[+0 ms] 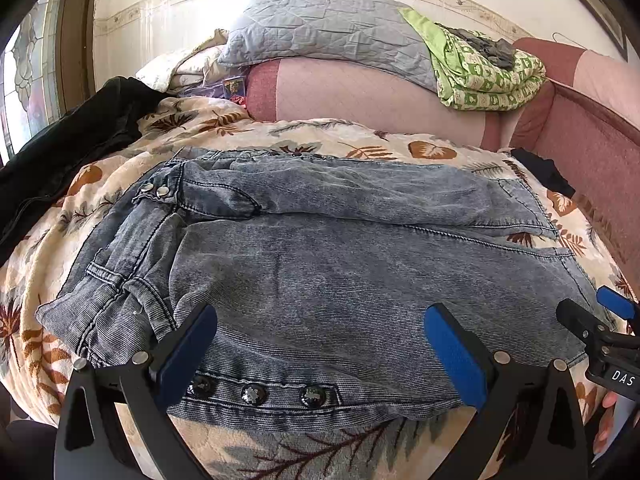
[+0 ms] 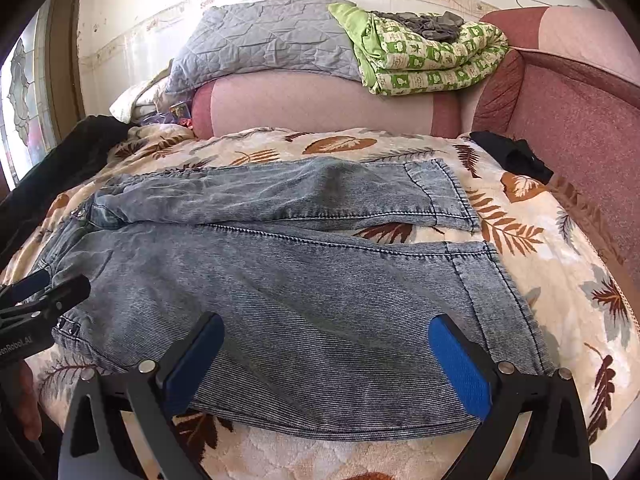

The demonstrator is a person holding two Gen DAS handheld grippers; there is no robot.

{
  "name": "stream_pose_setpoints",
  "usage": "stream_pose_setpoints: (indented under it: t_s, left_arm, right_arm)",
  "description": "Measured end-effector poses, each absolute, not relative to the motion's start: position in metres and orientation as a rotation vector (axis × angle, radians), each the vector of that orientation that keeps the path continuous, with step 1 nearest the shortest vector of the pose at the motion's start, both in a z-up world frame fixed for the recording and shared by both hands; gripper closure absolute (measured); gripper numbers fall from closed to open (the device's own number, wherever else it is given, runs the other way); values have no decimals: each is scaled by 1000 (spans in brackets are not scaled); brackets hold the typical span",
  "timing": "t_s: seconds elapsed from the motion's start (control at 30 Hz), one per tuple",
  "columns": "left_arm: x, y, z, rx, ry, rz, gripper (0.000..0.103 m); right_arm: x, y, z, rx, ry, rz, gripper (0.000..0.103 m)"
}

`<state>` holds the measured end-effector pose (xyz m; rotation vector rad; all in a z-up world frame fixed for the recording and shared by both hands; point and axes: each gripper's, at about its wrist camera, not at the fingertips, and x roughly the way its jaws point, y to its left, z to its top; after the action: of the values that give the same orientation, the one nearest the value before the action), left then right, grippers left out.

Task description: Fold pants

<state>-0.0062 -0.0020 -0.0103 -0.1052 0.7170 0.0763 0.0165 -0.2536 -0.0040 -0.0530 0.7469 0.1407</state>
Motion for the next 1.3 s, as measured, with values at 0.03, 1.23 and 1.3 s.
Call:
stream_pose_setpoints:
  t_s: [0.03,1.23,1.3]
  left_arm:
    - [-6,-2,-10,-105,716,77,0]
    - [0,135,12,-355,848,177,0]
    - [-2,155,7,-414,869,189,0]
  right_arm:
    - [17,-254,-4,-53,747,141,0]
    - [33,-481,-25,679,1173,25,0]
    - [33,-485,-33,739,1194,75,0]
